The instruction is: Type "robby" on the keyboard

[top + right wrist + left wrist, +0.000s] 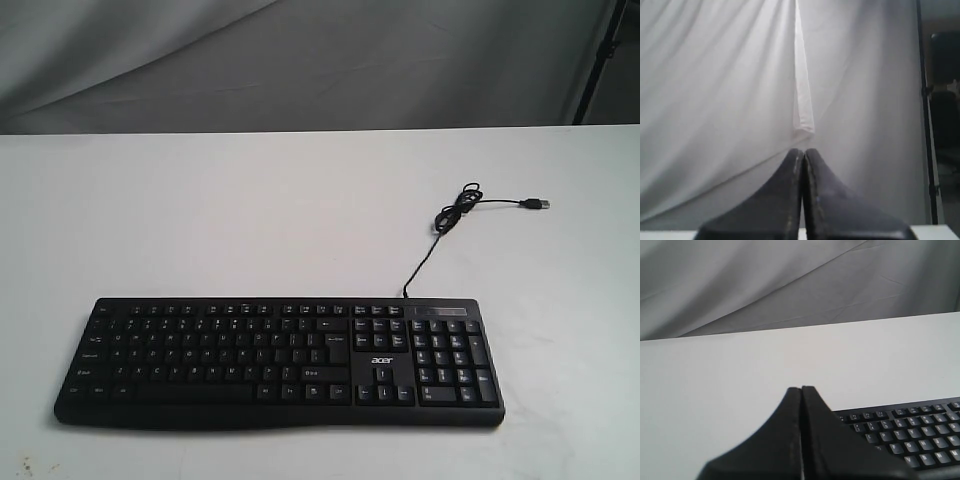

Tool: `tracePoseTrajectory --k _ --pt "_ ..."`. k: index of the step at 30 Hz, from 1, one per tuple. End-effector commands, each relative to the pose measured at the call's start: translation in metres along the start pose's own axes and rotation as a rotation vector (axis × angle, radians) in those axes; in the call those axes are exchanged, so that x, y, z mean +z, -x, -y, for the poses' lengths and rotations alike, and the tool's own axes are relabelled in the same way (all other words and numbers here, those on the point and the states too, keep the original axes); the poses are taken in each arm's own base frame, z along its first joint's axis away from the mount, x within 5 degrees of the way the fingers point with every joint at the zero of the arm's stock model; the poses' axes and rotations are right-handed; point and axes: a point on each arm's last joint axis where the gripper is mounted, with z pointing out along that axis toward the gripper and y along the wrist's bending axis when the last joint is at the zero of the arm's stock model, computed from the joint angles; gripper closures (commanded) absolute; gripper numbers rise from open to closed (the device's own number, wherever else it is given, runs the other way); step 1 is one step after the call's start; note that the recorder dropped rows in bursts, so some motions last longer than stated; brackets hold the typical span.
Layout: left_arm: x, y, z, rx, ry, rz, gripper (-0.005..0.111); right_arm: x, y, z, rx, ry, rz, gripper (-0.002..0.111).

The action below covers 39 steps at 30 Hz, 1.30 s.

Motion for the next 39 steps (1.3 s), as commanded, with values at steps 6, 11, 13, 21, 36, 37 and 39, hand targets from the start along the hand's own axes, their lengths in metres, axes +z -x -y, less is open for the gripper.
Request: tracePoseTrajectory --k 6,11,13,21,36,37,39 --pt "0.000 -0.001 0.000 0.003 -0.005 0.005 0.107 -0.006 0.030 -0.005 0.300 0.104 0.336 0.108" --pt "0.000 -0.001 0.000 0.003 -0.005 0.005 0.107 0.012 0.050 -0.024 0.177 0.232 0.062 0.108" --pt "0.000 -0.001 0.000 0.003 -0.005 0.005 0.107 0.027 0.065 -0.032 0.146 0.297 -0.006 0.108" --pt "0.000 -0.001 0.000 0.003 -0.005 0.005 0.107 0.114 0.085 -0.068 0.067 0.700 -0.375 0.108" --pt "0.000 -0.001 0.000 0.003 -0.005 0.005 0.107 0.244 0.067 -0.133 -0.167 0.984 -0.420 0.108" --pt "0.000 -0.001 0.000 0.003 -0.005 0.005 0.107 0.247 0.066 -0.141 -0.203 0.945 -0.405 0.108" --pt "0.000 -0.001 0.000 0.003 -0.005 0.005 0.107 0.254 0.062 -0.152 -0.309 0.782 -0.373 0.108"
